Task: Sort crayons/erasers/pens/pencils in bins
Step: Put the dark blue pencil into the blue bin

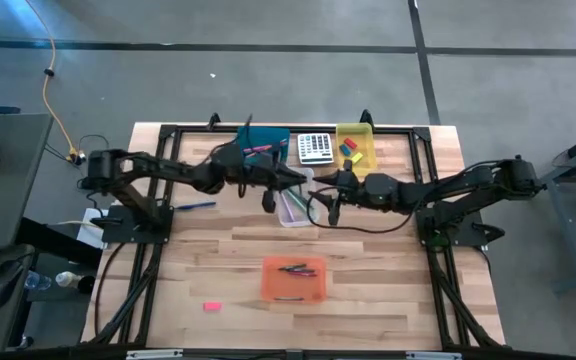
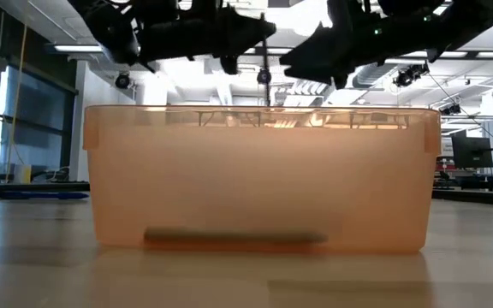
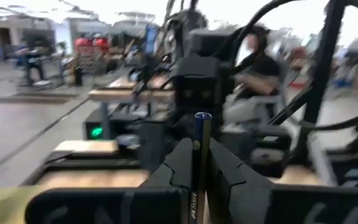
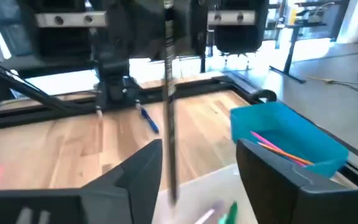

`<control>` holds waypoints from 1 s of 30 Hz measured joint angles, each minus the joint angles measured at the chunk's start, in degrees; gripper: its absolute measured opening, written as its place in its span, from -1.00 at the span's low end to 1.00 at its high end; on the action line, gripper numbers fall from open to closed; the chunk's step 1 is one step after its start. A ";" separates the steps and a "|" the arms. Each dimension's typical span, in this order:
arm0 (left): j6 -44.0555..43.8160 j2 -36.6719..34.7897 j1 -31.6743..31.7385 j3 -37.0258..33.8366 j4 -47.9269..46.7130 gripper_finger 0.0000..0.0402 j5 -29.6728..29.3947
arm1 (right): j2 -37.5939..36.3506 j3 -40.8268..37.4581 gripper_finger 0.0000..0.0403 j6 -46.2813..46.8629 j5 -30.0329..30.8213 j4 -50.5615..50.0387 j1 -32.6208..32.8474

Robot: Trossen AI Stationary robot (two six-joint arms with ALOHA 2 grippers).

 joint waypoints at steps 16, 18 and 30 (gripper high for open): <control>23.93 -3.63 15.61 16.36 -56.10 -0.99 -24.74 | 0.00 -0.02 -0.75 -3.54 0.20 -6.40 0.00; 25.08 -0.15 17.83 18.43 -57.01 -0.99 -24.65 | 0.00 -0.02 -0.91 -3.91 0.22 -6.40 0.00; 26.29 15.38 22.22 30.90 -70.28 -0.99 -19.32 | 0.00 -0.02 -0.92 -3.91 0.20 -6.40 0.04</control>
